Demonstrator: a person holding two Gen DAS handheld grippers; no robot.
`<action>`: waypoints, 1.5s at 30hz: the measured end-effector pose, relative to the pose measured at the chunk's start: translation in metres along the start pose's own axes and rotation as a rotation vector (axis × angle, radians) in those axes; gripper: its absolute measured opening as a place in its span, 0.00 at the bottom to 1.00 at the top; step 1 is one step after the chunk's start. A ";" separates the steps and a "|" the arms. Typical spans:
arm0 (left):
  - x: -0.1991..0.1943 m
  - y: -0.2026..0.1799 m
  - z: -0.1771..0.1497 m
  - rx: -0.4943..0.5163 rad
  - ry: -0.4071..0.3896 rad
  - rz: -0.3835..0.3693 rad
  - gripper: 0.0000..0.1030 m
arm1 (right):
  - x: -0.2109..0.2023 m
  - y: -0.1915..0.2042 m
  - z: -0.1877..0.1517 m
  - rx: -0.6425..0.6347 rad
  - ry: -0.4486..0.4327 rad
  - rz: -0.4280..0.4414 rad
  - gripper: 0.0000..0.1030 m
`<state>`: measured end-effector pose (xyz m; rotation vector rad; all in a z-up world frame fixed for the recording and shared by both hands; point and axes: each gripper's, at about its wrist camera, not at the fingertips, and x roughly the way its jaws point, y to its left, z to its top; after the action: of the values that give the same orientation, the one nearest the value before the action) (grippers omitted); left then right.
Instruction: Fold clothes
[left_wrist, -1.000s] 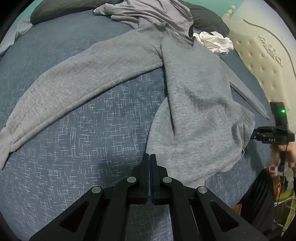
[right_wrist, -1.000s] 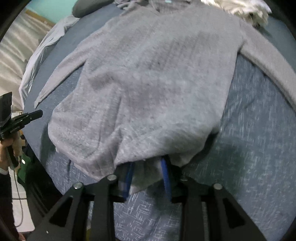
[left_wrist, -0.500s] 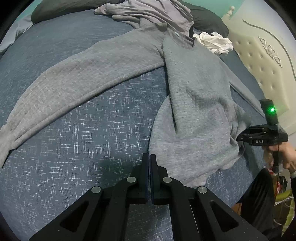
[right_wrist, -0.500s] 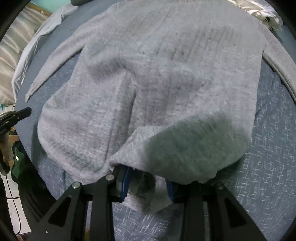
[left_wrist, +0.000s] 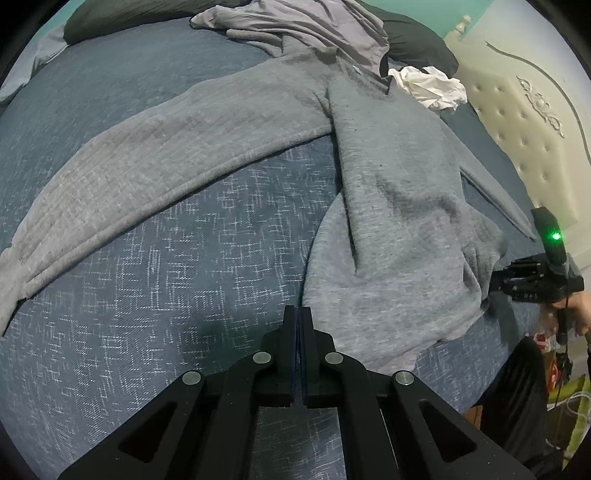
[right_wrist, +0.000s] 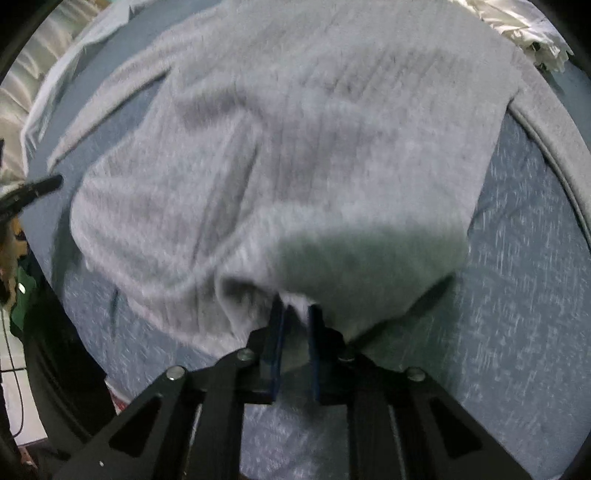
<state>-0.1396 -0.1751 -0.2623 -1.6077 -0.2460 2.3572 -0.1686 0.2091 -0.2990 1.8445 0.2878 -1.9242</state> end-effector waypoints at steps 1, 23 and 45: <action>0.000 -0.001 0.000 0.003 0.000 -0.001 0.00 | 0.001 0.002 -0.001 -0.009 0.006 -0.014 0.31; 0.008 -0.019 0.002 0.045 0.037 0.007 0.01 | -0.072 -0.055 -0.088 0.035 -0.113 -0.034 0.03; 0.007 -0.036 0.006 0.066 0.055 0.029 0.03 | -0.048 -0.085 -0.072 0.189 -0.164 0.079 0.36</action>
<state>-0.1428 -0.1388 -0.2557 -1.6528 -0.1340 2.3131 -0.1438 0.3245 -0.2717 1.7693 -0.0202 -2.0930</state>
